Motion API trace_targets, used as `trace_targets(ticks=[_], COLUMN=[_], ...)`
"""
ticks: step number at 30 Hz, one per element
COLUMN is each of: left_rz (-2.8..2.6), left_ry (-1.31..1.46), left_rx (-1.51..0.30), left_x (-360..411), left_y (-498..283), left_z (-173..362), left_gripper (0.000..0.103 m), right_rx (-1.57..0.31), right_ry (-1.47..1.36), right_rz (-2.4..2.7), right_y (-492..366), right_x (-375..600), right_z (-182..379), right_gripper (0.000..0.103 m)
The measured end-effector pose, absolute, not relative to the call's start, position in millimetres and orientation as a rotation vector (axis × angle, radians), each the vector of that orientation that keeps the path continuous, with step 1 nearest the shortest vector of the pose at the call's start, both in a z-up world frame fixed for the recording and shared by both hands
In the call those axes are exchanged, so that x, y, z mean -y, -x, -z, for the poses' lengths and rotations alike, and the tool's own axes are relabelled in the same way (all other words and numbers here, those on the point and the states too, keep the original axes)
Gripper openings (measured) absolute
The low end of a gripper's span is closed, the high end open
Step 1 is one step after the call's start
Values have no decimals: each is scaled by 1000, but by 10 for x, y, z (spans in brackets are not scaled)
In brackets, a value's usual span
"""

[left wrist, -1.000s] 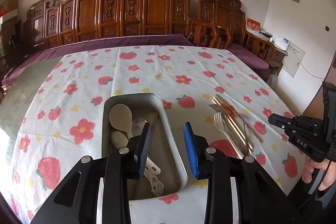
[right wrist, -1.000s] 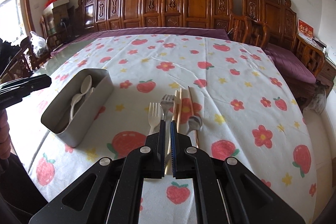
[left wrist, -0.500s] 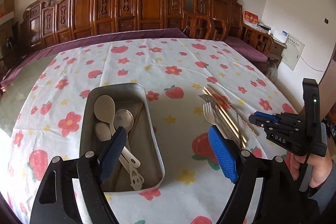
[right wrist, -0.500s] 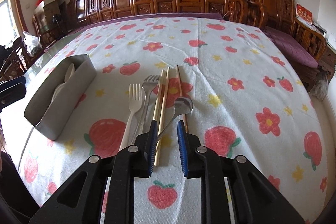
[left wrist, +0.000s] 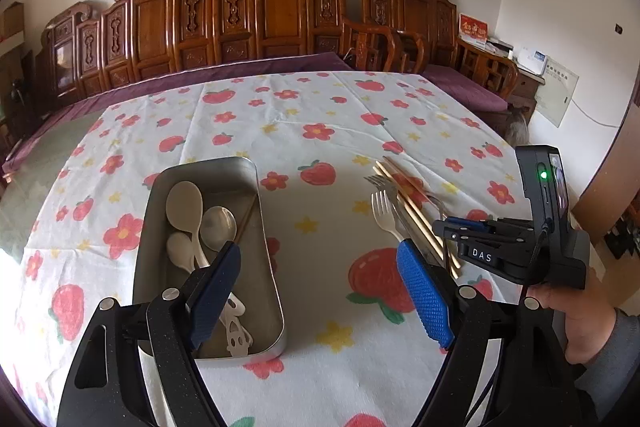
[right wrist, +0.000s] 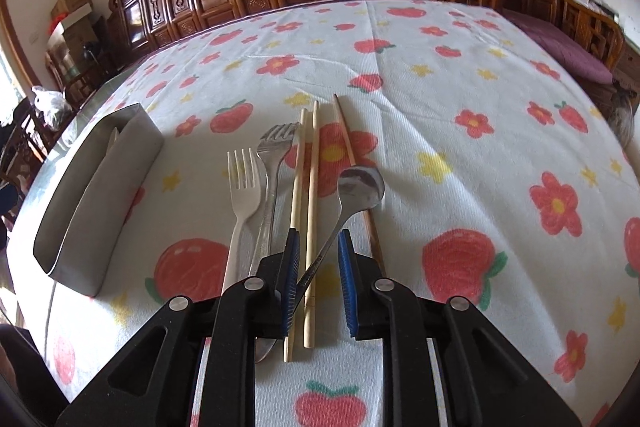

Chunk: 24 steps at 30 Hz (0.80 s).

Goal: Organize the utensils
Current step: 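Move the right tool to the steel spoon on the cloth and grasp it, then grasp the white plastic fork with the left tool while the right tool holds the steel spoon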

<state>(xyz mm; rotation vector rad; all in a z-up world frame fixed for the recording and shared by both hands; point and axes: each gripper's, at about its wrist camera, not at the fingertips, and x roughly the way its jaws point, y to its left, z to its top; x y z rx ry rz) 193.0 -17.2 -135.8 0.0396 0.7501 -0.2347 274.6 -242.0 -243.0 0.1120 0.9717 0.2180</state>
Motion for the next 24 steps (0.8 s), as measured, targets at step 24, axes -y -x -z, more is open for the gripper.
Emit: trace_targets(ticks=[24], left_rz=[225], left_ry=[-89], left_rx=[-808], left_x=[580], left_y=[-2188], left_z=[1527], left_gripper=[77], right_rx=[-878], right_ry=[-183], right_rz=[-295], right_y=[-2645], right_x=[2669], right_z=[2091], right_gripper=[4])
